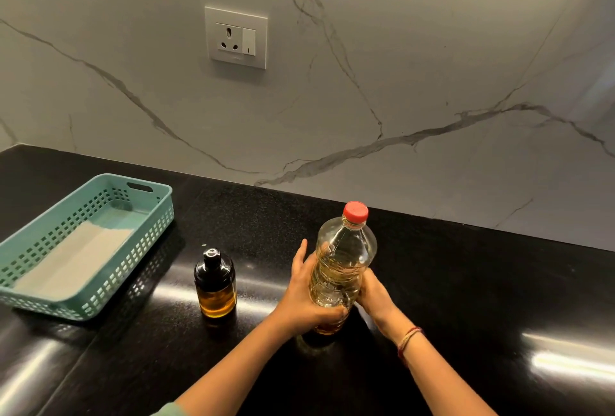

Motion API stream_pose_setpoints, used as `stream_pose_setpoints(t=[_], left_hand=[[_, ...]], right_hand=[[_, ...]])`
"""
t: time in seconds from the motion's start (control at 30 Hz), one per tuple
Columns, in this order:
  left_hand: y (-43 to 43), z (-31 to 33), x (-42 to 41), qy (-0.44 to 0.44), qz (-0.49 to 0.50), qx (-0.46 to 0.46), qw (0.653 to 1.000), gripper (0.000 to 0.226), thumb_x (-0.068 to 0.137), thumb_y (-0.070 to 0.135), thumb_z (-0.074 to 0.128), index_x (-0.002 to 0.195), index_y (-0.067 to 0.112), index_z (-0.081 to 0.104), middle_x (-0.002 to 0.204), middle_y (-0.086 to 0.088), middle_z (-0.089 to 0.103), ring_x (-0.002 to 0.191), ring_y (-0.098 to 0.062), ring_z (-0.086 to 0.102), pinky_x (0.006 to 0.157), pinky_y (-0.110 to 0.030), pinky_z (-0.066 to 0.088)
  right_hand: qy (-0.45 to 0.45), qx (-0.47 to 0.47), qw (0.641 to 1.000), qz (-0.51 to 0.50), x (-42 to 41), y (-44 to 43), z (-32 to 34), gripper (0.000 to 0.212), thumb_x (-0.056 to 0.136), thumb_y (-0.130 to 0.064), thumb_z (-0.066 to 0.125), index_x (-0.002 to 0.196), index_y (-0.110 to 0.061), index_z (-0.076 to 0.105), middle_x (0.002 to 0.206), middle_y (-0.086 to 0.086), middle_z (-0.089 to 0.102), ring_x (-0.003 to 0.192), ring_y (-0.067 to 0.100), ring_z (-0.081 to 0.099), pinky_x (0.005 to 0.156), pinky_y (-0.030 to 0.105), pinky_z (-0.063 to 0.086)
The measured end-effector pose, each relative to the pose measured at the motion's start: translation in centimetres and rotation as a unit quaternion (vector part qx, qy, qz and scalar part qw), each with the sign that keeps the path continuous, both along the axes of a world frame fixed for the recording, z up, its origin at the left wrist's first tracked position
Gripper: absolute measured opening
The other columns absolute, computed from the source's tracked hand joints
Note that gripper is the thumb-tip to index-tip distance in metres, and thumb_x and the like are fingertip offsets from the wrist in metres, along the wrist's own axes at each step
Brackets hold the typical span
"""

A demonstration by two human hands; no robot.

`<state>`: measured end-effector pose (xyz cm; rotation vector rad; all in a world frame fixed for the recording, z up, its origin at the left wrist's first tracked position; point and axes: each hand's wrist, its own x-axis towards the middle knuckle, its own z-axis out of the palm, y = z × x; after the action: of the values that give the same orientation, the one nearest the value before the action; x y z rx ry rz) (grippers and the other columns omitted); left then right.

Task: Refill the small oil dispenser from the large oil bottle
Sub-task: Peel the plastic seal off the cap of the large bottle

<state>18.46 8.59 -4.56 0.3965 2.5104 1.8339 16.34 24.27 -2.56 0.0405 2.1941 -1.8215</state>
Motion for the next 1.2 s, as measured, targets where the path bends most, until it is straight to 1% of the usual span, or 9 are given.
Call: stream_pose_setpoints(t=[0.13, 0.3, 0.53, 0.63, 0.8, 0.9, 1.0, 1.1, 1.2], left_hand=[[0.0, 0.1, 0.1, 0.002, -0.007, 0.002, 1.0, 0.1, 0.055, 0.047, 0.079, 0.123, 0.08, 0.013, 0.153, 0.025, -0.007, 0.15, -0.015, -0.004, 0.121, -0.042, 0.014], [-0.1, -0.1, 0.0, -0.007, -0.009, 0.016, 1.0, 0.104, 0.055, 0.047, 0.08, 0.125, 0.079, 0.01, 0.16, 0.009, -0.004, 0.149, -0.014, 0.002, 0.12, -0.04, 0.016], [-0.1, -0.9, -0.4, -0.045, 0.009, 0.041, 0.998, 0.122, 0.053, 0.039, 0.083, 0.151, 0.035, 0.011, 0.151, 0.006, 0.022, 0.135, 0.007, 0.031, 0.111, -0.025, 0.035], [-0.1, -1.1, -0.5, -0.046, 0.004, 0.037, 0.998, 0.124, 0.054, 0.041, 0.084, 0.151, 0.036, 0.007, 0.152, 0.009, 0.018, 0.138, 0.003, 0.027, 0.109, -0.019, 0.03], [-0.3, -1.3, -0.5, -0.051, -0.007, 0.045, 0.998, 0.126, 0.056, 0.041, 0.085, 0.151, 0.039, 0.002, 0.153, 0.012, 0.013, 0.131, 0.015, 0.023, 0.097, -0.003, 0.024], [-0.3, -1.3, -0.6, -0.044, -0.006, 0.045, 0.998, 0.126, 0.056, 0.04, 0.086, 0.151, 0.04, 0.002, 0.152, 0.013, 0.014, 0.13, 0.023, 0.018, 0.095, 0.003, 0.026], [-0.2, -1.4, -0.6, -0.04, 0.007, 0.041, 0.998, 0.125, 0.056, 0.039, 0.087, 0.15, 0.041, 0.004, 0.153, 0.013, 0.016, 0.135, 0.015, 0.022, 0.107, -0.012, 0.031], [-0.1, -1.4, -0.6, -0.035, 0.013, 0.039, 0.999, 0.125, 0.056, 0.037, 0.087, 0.15, 0.041, 0.005, 0.152, 0.013, 0.017, 0.139, 0.001, 0.027, 0.114, -0.032, 0.033], [-0.2, -1.6, -0.6, -0.033, 0.008, 0.037, 0.999, 0.125, 0.056, 0.041, 0.086, 0.15, 0.042, 0.003, 0.152, 0.012, 0.016, 0.14, -0.002, 0.026, 0.113, -0.029, 0.031]], right_hand=[[0.041, -0.06, 0.997, -0.019, -0.5, 0.8, 2.9, 0.06, 0.103, -0.034, 0.018, 0.094, -0.012, 0.073, 0.097, 0.013, 0.073, 0.101, 0.022, 0.066, 0.084, 0.027, 0.05], [0.076, -0.073, 0.994, 0.009, -1.1, 1.3, 4.5, 0.07, 0.097, -0.049, 0.016, 0.091, -0.016, 0.077, 0.104, 0.008, 0.073, 0.104, 0.016, 0.066, 0.085, 0.02, 0.052], [0.032, 0.053, 0.996, 0.062, 0.0, 0.6, 0.4, 0.069, 0.083, -0.072, 0.035, 0.124, -0.02, 0.052, 0.129, 0.007, 0.056, 0.111, 0.013, 0.052, 0.1, 0.031, 0.04], [0.021, 0.026, 0.999, 0.004, -0.8, 0.1, 1.9, 0.056, 0.096, -0.053, 0.023, 0.105, -0.017, 0.065, 0.114, 0.006, 0.067, 0.111, 0.017, 0.059, 0.099, 0.034, 0.043], [0.057, -0.048, 0.996, 0.053, -1.8, 0.4, 5.5, 0.095, 0.062, -0.091, 0.035, 0.095, -0.012, 0.075, 0.105, -0.002, 0.073, 0.104, 0.009, 0.066, 0.084, 0.02, 0.053], [0.027, -0.075, 0.995, 0.059, -2.2, 0.2, 4.5, 0.065, 0.08, -0.074, 0.037, 0.106, -0.026, 0.07, 0.108, -0.005, 0.072, 0.111, 0.013, 0.063, 0.091, 0.025, 0.053], [-0.008, -0.021, 0.999, 0.049, -1.9, -0.2, 2.5, 0.03, 0.103, -0.022, 0.034, 0.131, -0.023, 0.045, 0.127, 0.002, 0.057, 0.128, 0.031, 0.049, 0.099, 0.035, 0.046], [-0.039, -0.024, 0.997, 0.057, -1.0, -0.7, 2.2, 0.045, 0.102, -0.033, 0.033, 0.14, -0.01, 0.037, 0.141, 0.016, 0.046, 0.131, 0.034, 0.043, 0.098, 0.037, 0.041], [-0.026, -0.064, 0.997, 0.046, -2.2, -1.4, 3.6, 0.038, 0.097, -0.044, 0.038, 0.118, -0.017, 0.054, 0.124, 0.017, 0.059, 0.107, 0.015, 0.064, 0.088, 0.027, 0.052]])
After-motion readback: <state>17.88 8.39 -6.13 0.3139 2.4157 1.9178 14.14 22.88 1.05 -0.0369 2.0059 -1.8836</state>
